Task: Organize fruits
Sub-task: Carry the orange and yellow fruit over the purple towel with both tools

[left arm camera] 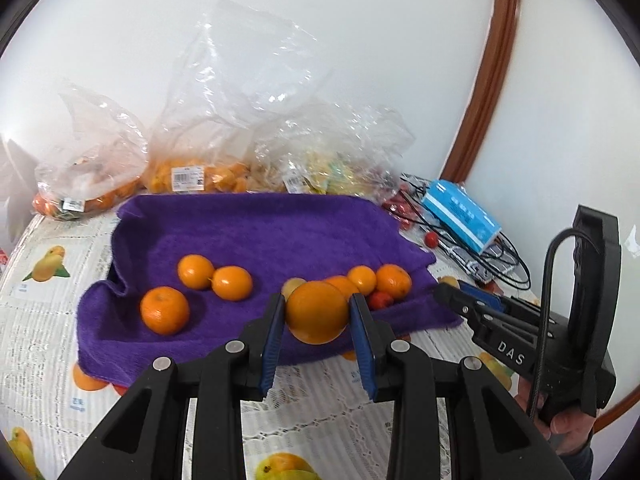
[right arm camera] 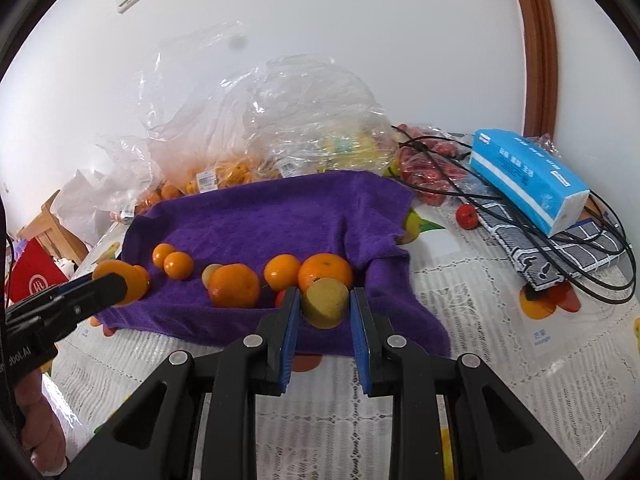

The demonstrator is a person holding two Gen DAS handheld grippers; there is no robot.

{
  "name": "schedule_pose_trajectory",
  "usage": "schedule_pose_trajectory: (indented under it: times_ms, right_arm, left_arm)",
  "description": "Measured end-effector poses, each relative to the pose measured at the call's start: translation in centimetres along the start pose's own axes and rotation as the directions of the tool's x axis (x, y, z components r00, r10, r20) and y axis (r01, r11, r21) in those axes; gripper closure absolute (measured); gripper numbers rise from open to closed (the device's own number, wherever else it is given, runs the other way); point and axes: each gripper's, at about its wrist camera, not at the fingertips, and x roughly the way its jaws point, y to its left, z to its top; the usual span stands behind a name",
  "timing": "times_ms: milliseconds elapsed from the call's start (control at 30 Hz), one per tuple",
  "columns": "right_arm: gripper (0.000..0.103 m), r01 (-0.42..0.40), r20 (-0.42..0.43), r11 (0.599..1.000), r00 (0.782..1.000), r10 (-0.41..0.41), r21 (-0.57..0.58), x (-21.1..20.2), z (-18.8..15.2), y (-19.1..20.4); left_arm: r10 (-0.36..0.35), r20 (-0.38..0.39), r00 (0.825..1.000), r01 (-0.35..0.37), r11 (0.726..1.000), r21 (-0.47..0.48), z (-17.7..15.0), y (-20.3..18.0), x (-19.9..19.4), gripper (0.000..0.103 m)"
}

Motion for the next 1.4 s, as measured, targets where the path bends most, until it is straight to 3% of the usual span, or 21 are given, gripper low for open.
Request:
schedule_pose_trajectory:
  times_ms: [133, 267, 500, 800, 1100, 1400]
  right_arm:
    - [0.078, -0.011, 0.005, 1.0, 1.0, 0.011, -0.012, 0.0, 0.5, 1.0]
    - [0.078, -0.036, 0.001, 0.999, 0.999, 0.036, -0.012, 0.2, 1.4, 2.0]
    - [0.078, -0.044, 0.015, 0.998, 0.999, 0.045, -0.045, 0.0, 3.9, 3.5]
    - [0.078, -0.064, 0.048, 0.993, 0.996, 0.069, -0.097, 0.3, 8.2, 5.0]
    - [0.078, -0.05, -0.001, 0.997, 0.999, 0.05, -0.066, 3.8, 5.7, 2.7]
    - [0.078, -0.034, -0.006, 0.998, 0.999, 0.034, -0.045, 5.0, 5.0, 2.2]
  left_arm:
    - [0.022, 0.02, 1.0, -0.022, 1.0, -0.021, 0.6, 0.9, -0.5, 0.072]
    - [0.094, 0.058, 0.994, -0.093, 0.996, -0.007, 1.2, 1.8, -1.1, 0.072]
    - [0.109, 0.019, 0.994, -0.108, 0.993, -0.041, 2.9, 4.0, -0.1, 0.072]
    - [0.15, 0.064, 0.987, -0.15, 0.989, 0.002, 5.5, 4.7, 1.4, 0.072]
    - [0.173, -0.004, 0.985, -0.173, 0.984, -0.029, 2.6, 6.3, 3.7, 0.072]
    - [0.188, -0.004, 0.982, -0.188, 0.982, -0.009, 2.0, 5.8, 3.8, 0.072]
